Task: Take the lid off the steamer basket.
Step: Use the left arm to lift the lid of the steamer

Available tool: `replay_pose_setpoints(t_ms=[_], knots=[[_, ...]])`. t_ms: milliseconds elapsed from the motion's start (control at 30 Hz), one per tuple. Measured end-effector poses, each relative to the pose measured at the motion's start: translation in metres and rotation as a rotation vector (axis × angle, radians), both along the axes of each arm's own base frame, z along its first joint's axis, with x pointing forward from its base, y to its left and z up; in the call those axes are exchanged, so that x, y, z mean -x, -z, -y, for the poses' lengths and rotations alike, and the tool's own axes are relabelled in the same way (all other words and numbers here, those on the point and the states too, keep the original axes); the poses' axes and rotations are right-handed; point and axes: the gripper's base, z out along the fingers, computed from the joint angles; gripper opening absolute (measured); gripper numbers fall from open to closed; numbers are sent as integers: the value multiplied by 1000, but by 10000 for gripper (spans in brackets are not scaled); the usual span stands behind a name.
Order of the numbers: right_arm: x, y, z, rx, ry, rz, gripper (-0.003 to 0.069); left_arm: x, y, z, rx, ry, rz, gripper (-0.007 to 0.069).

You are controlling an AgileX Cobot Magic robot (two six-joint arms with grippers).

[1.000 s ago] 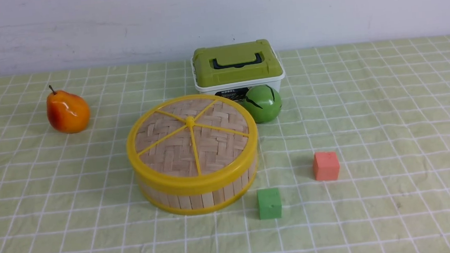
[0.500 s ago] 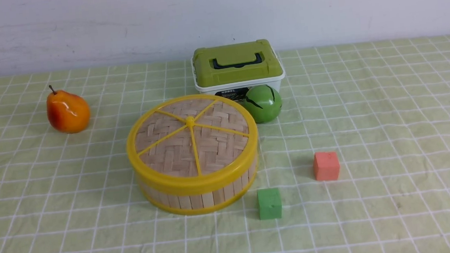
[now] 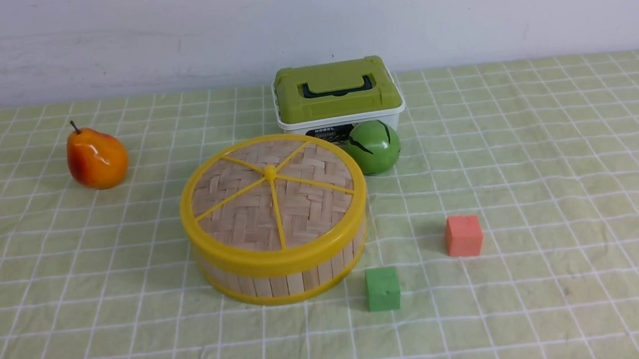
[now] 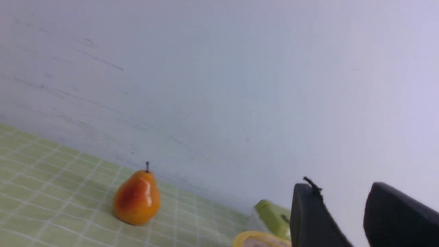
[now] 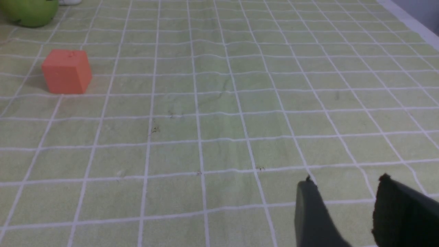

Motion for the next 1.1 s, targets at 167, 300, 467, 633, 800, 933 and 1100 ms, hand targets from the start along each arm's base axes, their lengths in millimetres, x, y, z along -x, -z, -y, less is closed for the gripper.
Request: replay_pose_setpoints(t_ms=[167,300,467,633,800,933,1100], knots=[[0,0,0,0,0,0,242,-3,-30,2,-32,16,-55,64],[0,0,0,0,0,0,242,-23,-100,7,-228,8,-188,-13],[0,0,0,0,0,0,242,-73,-134,11,-269,32,-364,-13],[0,0,0,0,0,0,242,-135,-118,19,-245,126,-752,-13],[0,0,0,0,0,0,242,-191,-114,31,-255,248,-1059,-13],[0,0,0,0,0,0,242,-246,-121,55,-301,399,-1241,-13],[0,0,0,0,0,0,242,-286,-107,114,-522,501,-1351,-13]])
